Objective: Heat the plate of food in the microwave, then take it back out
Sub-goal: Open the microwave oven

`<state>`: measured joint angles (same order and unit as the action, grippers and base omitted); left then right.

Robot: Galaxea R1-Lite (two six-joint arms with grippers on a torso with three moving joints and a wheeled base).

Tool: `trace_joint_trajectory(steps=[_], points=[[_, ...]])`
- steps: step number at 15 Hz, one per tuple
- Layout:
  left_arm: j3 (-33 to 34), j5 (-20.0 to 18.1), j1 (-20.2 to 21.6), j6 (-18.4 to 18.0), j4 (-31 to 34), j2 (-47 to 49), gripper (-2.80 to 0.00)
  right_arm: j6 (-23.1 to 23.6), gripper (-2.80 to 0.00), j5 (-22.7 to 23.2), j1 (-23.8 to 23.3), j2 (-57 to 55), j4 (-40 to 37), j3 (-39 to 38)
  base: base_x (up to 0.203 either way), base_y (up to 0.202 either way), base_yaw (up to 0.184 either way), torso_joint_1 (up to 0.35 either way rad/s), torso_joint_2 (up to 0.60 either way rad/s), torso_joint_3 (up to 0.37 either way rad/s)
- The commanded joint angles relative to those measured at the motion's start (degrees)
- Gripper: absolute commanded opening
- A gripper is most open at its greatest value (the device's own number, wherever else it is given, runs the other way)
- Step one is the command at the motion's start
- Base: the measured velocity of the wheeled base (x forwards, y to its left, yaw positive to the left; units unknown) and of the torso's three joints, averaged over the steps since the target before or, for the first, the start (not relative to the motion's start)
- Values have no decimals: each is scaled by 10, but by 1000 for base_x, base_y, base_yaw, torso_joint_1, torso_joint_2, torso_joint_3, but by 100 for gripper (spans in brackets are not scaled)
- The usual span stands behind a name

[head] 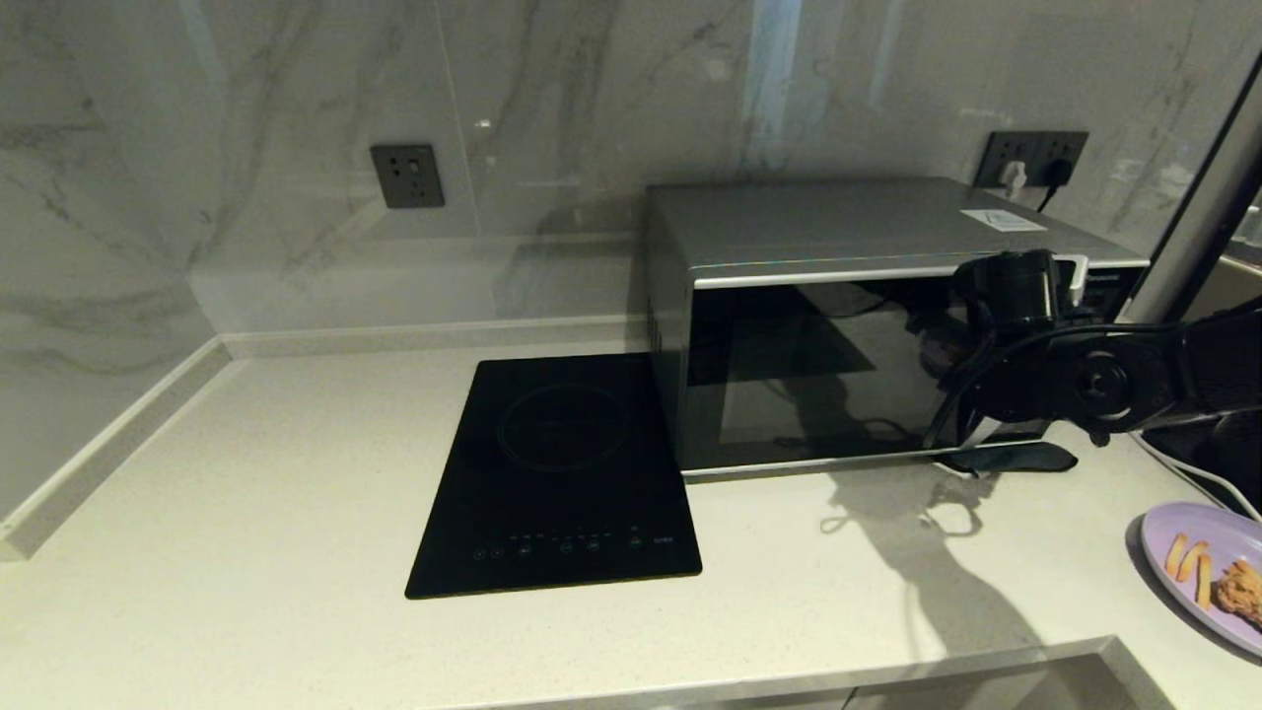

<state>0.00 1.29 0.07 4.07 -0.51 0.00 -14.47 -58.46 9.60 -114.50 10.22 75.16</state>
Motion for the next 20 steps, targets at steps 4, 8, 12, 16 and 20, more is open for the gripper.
trace_joint_trajectory(steps=[4, 8, 12, 16, 20], points=[[0, 0, 0, 1, 0, 1, -280, -1, 0, 9, -21, -8, 2, 6, 0, 0, 0, 0, 0, 0], [0, 0, 0, 1, 0, 1, -280, -1, -280, 10, -25, -13, 2, 12, 0, 0, 0, 0, 0, 0], [0, 0, 0, 1, 0, 1, -280, 1, -280, 10, -24, -13, 2, 13, 0, 0, 0, 0, 0, 0], [0, 0, 0, 1, 0, 1, -280, 1, -280, 8, -24, -11, 2, 12, 0, 0, 0, 0, 0, 0], [0, 0, 0, 1, 0, 1, -280, -1, -280, 7, -24, 0, 2, 4, 0, 0, 0, 0, 0, 0]])
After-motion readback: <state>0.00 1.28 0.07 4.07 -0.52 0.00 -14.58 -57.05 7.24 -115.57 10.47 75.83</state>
